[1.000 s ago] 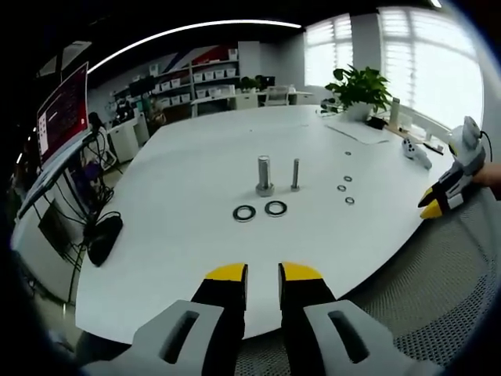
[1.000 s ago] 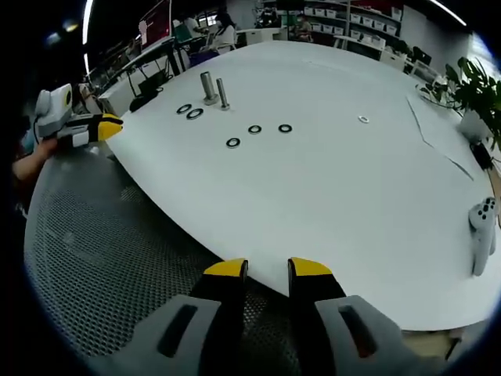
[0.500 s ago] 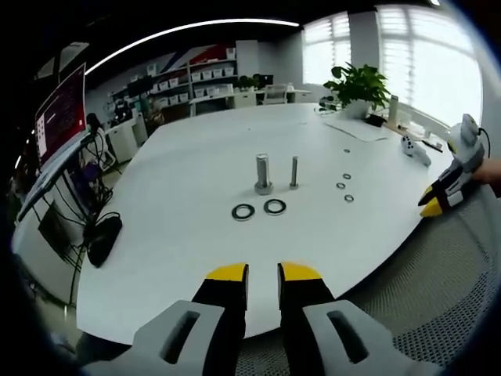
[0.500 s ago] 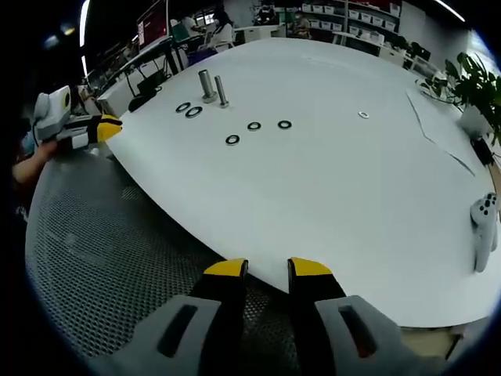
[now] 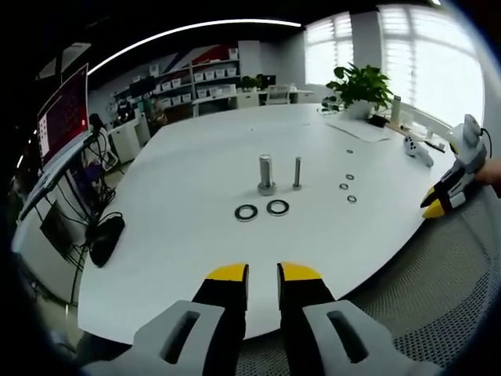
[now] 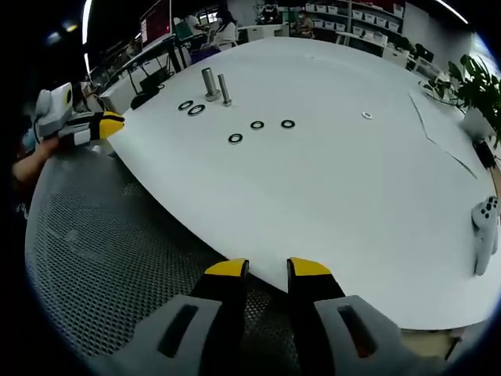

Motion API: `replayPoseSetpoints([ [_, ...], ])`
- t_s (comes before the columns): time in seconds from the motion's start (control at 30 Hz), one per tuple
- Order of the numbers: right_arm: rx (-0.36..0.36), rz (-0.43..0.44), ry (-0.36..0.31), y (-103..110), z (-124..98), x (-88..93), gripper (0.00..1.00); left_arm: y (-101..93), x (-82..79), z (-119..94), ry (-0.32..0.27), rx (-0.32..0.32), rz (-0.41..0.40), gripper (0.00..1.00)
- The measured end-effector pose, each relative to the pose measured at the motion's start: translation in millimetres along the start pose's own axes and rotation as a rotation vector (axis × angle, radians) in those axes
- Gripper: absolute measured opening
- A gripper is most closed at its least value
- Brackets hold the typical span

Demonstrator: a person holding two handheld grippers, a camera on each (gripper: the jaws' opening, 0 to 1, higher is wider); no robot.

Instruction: Place the washer onto the threaded stud by aligning its center hole with the stud, sliding it down to the base, and recovering from edge contact or off-axis alignment until the washer reaches the visible bottom stop.

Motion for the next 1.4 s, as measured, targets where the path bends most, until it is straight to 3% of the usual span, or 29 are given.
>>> replayPoseSetpoints([
  [1.4,-0.006,0.011,0.002,0.2,0.6,0.9,0.23,0.1,2.4,-0.3,0.012,-0.001,0.012,0.12],
])
Point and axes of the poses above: the point that each gripper's makers call its tool centre point, and the gripper's own axes: z roughly forward along the fingers, y roughly to its left, x roughly out of its underside, the point moved 1 cm from there along -z, roughly backward along the fingers, and after that the axes turned 2 degrees about -z, right-handed, at the moved point
